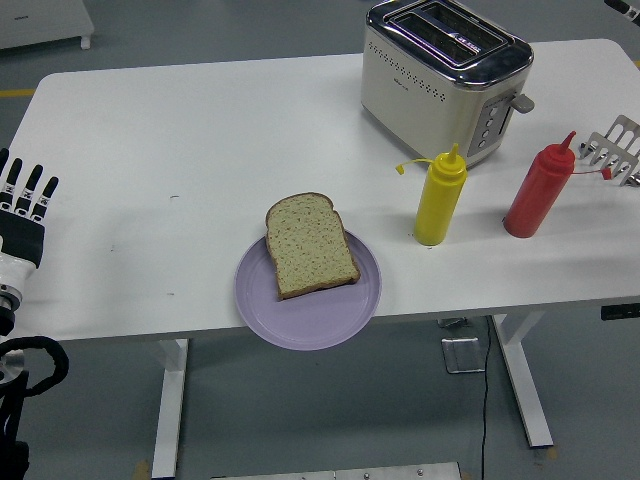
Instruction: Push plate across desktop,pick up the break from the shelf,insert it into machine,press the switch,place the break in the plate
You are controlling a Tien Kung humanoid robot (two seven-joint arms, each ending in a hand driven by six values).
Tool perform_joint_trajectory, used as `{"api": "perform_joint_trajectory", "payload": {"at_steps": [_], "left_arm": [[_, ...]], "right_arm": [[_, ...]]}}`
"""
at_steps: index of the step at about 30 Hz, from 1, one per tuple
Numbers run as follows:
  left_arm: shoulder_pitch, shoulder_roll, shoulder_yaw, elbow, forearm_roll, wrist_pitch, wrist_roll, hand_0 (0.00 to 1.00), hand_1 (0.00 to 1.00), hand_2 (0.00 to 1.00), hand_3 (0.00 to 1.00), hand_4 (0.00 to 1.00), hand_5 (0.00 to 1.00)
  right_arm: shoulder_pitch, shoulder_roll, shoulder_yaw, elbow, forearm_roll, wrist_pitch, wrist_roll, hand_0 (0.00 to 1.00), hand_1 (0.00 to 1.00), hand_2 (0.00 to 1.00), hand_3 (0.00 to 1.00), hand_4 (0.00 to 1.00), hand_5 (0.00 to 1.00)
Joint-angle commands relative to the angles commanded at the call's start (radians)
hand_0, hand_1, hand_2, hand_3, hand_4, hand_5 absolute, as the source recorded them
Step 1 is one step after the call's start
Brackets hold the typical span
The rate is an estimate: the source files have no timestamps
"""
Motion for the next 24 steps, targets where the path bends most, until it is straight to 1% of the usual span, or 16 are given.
{"api": "perform_joint_trajectory", "payload": {"at_steps": [11, 14, 19, 24], "left_arm": [[-0.001, 0.0, -0.001, -0.001, -0.001, -0.001, 0.0, 0.847, 0.891, 0.974, 0.827, 0.643, 0.998], [-0.001, -0.001, -0.001, -0.001, -0.002, -0.001, 0.0, 0.847, 0.891, 0.974, 0.827, 0.643, 0.998], [-0.002, -0.001, 0.0, -0.001, -0.001, -0.001, 0.001, 0.847, 0.891, 0.974, 0.827, 0.643, 0.998], [-0.002, -0.001, 0.0, -0.002, -0.001, -0.001, 0.001, 0.847, 0.89, 0.974, 0.826, 0.642, 0.998]], "right_arm": [[0.004, 0.009, -0.005, -0.014, 0.003, -0.009, 0.002, 0.731, 0.733, 0.728, 0.719, 0.441, 0.356], [0.006, 0.012, -0.009, -0.014, -0.012, -0.015, 0.005, 0.731, 0.733, 0.728, 0.719, 0.441, 0.356], [0.013, 0.012, -0.026, -0.009, -0.098, -0.031, 0.034, 0.731, 0.732, 0.726, 0.716, 0.441, 0.357], [0.01, 0.01, -0.04, -0.019, -0.195, -0.039, 0.056, 0.731, 0.733, 0.723, 0.712, 0.442, 0.357]]}}
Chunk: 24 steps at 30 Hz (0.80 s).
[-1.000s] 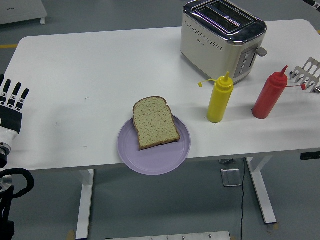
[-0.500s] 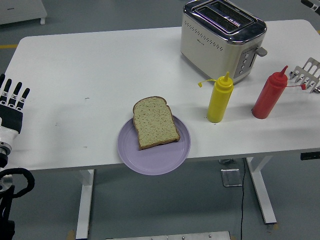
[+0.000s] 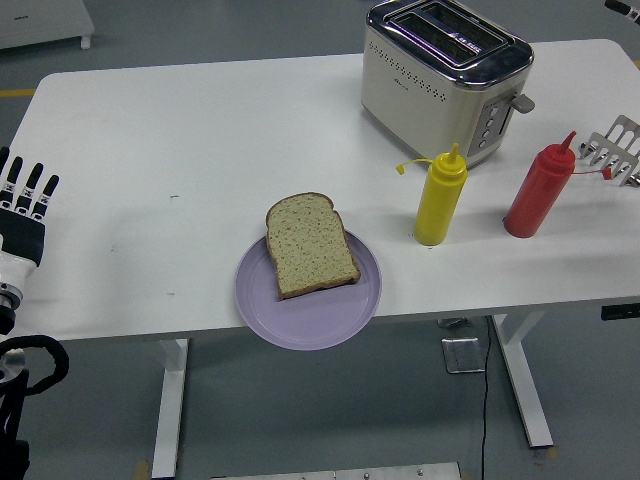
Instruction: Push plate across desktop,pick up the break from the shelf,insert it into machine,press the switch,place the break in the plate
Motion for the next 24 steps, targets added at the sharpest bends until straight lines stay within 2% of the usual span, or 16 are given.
{"api": "perform_joint_trajectory", "payload": {"at_steps": [9, 16, 24], "left_arm": [[0.0, -0.001, 0.004, 0.0, -0.001, -0.001, 0.0, 0.847, 0.89, 0.973, 0.827, 0.643, 0.998], [-0.001, -0.001, 0.01, 0.0, -0.002, -0.001, 0.0, 0.846, 0.89, 0.974, 0.826, 0.644, 0.998], [0.003, -0.002, 0.012, 0.0, -0.003, -0.001, 0.0, 0.846, 0.89, 0.974, 0.827, 0.644, 0.998]], "right_arm": [[-0.005, -0.001, -0.007, -0.015, -0.032, 0.003, -0.004, 0.731, 0.731, 0.722, 0.71, 0.441, 0.355], [-0.01, -0.001, -0.004, -0.024, 0.043, 0.016, -0.019, 0.699, 0.691, 0.714, 0.713, 0.441, 0.356], [-0.016, -0.001, -0.006, -0.028, 0.069, 0.023, -0.028, 0.707, 0.701, 0.714, 0.713, 0.44, 0.359]]}}
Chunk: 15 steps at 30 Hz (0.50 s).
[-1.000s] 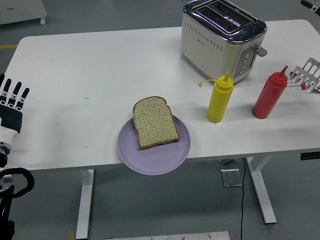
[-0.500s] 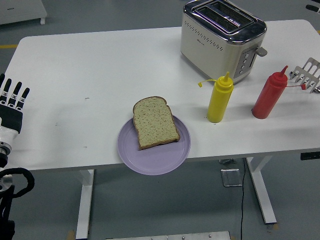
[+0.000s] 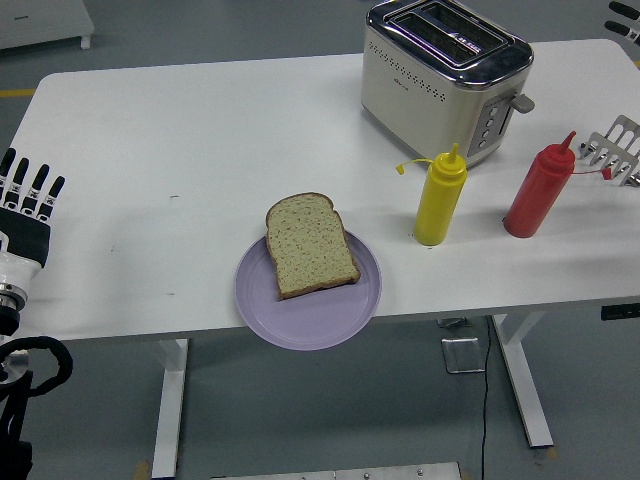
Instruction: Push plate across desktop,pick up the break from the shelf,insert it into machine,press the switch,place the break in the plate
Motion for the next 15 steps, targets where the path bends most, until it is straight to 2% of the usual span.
{"api": "perform_joint_trajectory", "payload": {"at_steps": [15], "left_arm": [[0.003, 0.001, 0.0, 0.0, 0.0, 0.001, 0.0, 0.847, 0.89, 0.974, 0.826, 0.644, 0.998]], "right_arm": [[-0.005, 0.002, 0.006, -0.005, 0.02, 0.0, -0.003, 0.708, 0.705, 0.714, 0.714, 0.44, 0.361]]}}
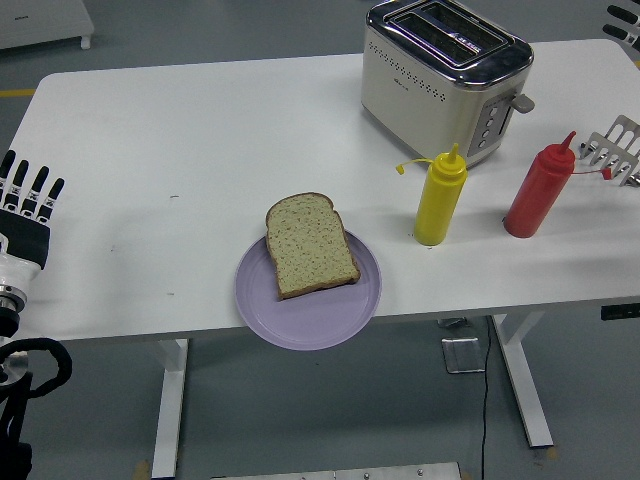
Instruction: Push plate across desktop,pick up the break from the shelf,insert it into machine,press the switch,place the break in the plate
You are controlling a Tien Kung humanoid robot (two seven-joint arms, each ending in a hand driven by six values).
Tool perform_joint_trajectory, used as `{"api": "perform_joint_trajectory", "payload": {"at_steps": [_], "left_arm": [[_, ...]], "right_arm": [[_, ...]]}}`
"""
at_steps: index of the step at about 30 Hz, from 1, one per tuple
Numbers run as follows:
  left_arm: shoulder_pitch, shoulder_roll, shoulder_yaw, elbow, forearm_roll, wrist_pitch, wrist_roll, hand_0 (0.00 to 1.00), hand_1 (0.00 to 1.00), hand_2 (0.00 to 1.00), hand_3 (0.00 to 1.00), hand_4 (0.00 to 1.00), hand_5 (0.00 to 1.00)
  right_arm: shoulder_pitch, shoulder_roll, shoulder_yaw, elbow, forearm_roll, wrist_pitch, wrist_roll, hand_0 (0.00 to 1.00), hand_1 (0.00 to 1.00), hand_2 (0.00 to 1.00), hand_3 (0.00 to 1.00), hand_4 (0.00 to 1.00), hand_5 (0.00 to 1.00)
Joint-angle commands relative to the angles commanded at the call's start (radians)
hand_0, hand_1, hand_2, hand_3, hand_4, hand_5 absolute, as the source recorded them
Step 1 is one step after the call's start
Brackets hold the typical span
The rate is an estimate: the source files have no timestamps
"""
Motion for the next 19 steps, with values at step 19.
{"api": "perform_joint_trajectory", "payload": {"at_steps": [19], "left_arm": [[-0.003, -0.001, -0.001, 0.001, 0.001, 0.0, 0.005, 0.847, 0.89, 0.973, 0.826, 0.644, 0.998]], "right_arm": [[0.002, 0.0, -0.007, -0.009, -0.001, 0.0, 0.001, 0.705, 0.702, 0.71, 0.713, 0.439, 0.377]]}}
